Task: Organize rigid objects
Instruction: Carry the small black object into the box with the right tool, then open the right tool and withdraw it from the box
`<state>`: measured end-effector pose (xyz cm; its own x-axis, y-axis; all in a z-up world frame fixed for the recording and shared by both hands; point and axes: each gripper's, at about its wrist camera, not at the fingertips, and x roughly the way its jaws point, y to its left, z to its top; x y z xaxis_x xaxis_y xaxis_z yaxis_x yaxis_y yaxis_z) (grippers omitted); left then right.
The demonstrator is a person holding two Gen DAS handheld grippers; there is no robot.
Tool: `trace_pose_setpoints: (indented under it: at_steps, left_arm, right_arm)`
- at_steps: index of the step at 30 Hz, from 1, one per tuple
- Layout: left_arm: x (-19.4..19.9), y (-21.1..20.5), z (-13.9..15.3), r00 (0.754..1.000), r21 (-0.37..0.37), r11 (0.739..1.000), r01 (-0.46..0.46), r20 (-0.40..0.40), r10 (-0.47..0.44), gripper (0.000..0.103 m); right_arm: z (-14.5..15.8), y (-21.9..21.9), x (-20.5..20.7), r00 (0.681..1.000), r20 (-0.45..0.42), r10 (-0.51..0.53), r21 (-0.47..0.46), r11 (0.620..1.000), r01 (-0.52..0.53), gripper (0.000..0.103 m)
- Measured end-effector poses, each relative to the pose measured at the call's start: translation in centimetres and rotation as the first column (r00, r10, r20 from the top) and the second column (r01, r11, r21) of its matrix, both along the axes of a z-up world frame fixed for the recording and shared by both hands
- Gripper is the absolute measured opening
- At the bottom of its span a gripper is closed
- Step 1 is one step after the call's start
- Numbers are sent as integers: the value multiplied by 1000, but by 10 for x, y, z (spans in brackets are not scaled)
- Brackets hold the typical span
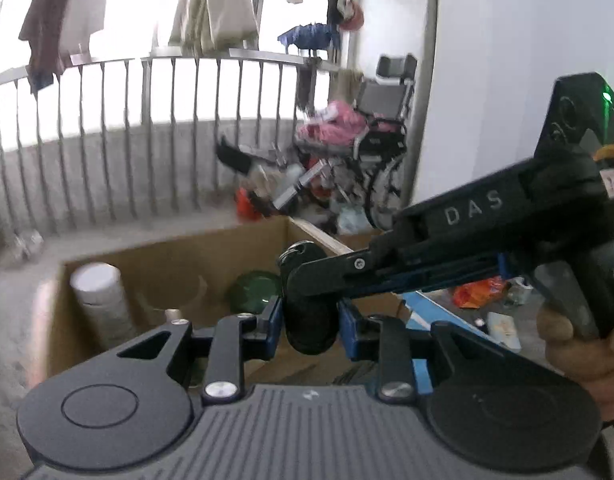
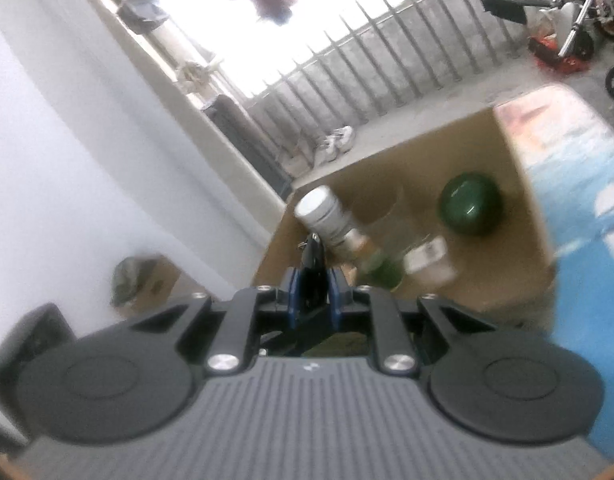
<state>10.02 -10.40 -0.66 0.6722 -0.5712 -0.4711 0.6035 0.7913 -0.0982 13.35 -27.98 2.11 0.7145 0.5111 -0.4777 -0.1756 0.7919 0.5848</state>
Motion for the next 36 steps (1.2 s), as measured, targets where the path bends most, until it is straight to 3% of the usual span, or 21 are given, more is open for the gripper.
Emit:
trace_pose_setpoints:
  at_steps: [3,6,10,14,20,24,29,36]
  left_arm:
    - [41,-13,-14,989,-35,999,19,-144,-24,31]
    - [69,-20,-28,973,-45,999,22,-229,-31,31]
    - [90,-28,-40,959,-18,1000,23,-283,-27,33]
    - [102,-31,-45,954,-9,1000,11,-300,-13,44]
    - [100,-29,-45,960,4,1000,-5,-281,6,46]
    - [84,-18,-29,972,-12,1000,-19,-232,16,53]
    - [45,13,4,991,-50,997,-56,-125,50,62]
    - [-17,74,24,987,-100,982,-159,-50,155,75]
  right_arm:
    - [-7,-24,31,997,-71,-17,-16,1000,16,14]
    - [-22,-43,60,989,-148,-21,-28,999,17,14]
    - [-31,-47,85,981,-194,2,-102,995,-22,16]
    - [-27,-41,93,990,-139,-17,-223,975,-15,28]
    - [-23,-56,87,995,-93,-44,-217,976,22,31]
    - [-18,-64,69,996,-73,-55,-185,982,41,31]
    - [2,-74,23,998,-11,-70,-117,991,68,31]
    - [11,-76,-47,998,19,-61,9,998,61,37]
